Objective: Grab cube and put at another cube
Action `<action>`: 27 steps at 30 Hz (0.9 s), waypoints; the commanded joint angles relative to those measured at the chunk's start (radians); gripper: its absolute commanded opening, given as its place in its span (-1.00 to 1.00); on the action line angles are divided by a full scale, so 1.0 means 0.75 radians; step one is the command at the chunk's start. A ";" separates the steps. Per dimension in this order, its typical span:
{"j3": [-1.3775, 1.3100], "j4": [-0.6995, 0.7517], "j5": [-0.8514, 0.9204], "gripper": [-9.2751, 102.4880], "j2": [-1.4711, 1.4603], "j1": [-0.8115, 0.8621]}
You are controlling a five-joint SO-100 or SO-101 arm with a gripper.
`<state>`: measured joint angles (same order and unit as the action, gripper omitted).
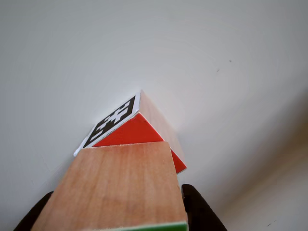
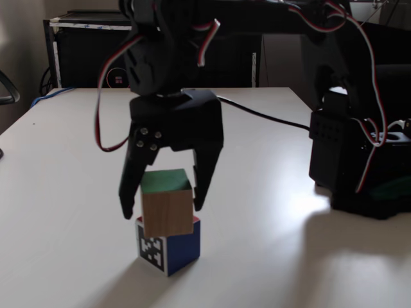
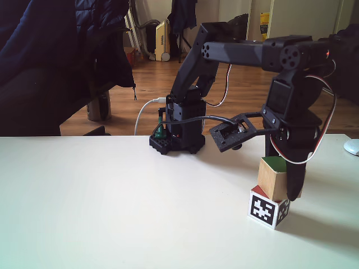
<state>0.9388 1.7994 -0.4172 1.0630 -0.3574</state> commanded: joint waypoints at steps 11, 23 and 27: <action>0.157 0.012 -0.043 -0.10 0.554 -0.063; 0.704 -0.115 0.157 -0.19 1.493 0.239; 1.164 -0.368 0.295 -0.30 1.957 0.407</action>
<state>1.6122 1.6322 -0.2531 2.2826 -0.1227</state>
